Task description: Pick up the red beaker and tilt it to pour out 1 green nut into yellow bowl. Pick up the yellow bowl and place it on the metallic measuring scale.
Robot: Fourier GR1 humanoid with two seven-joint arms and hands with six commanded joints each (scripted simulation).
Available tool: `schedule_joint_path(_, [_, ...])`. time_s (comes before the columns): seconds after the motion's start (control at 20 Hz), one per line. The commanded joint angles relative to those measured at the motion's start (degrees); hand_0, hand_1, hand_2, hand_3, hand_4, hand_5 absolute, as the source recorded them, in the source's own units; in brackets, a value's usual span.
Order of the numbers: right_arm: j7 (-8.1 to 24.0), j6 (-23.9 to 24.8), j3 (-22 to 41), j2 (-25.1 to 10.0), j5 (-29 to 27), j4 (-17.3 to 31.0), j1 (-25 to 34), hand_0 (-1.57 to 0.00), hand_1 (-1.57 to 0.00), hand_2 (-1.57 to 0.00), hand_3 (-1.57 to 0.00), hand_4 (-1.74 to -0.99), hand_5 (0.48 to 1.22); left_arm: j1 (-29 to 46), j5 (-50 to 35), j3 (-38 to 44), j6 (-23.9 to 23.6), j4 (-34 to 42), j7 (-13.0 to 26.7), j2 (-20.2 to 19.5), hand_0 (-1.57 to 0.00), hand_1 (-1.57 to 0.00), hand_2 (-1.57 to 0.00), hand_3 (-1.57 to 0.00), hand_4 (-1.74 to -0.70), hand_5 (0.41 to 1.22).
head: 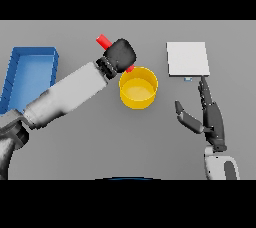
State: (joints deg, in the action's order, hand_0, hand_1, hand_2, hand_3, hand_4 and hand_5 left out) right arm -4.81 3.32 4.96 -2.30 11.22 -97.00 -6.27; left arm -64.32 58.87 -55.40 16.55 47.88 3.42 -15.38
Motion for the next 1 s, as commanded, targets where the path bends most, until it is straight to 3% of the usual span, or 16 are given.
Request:
schedule_joint_path(0.0, [0.0,0.4,0.2,0.2,0.4,0.0,0.1,0.00,0.00,0.00,0.00,-1.291,0.631,-0.8,0.8,-1.2,1.0,-0.3,-0.2,0.2,-1.57,-1.57,-1.57,-1.54,-1.74,1.220])
schedule_joint_path(0.15, [1.3,1.0,-0.5,-0.2,0.9,1.3,0.8,0.00,0.00,0.00,0.00,-1.278,0.609,-2.8,3.3,-4.8,0.6,-1.7,-0.9,0.6,-1.57,-1.57,-1.57,-1.55,-1.74,1.221])
schedule_joint_path(0.65, [-0.3,1.9,0.6,-0.1,3.2,1.1,0.0,0.00,0.00,0.00,0.00,-1.204,0.591,-9.9,8.4,-14.5,1.7,-7.2,-6.2,3.0,-1.57,-1.57,-1.57,-1.57,-1.73,1.221])
schedule_joint_path(0.95, [-0.6,2.9,1.3,0.2,5.0,0.8,-0.3,0.00,0.00,0.00,0.00,-1.206,0.592,-14.8,9.2,-17.3,0.7,-9.2,-9.7,2.9,-1.57,-1.57,-1.57,-1.57,-1.73,1.221])
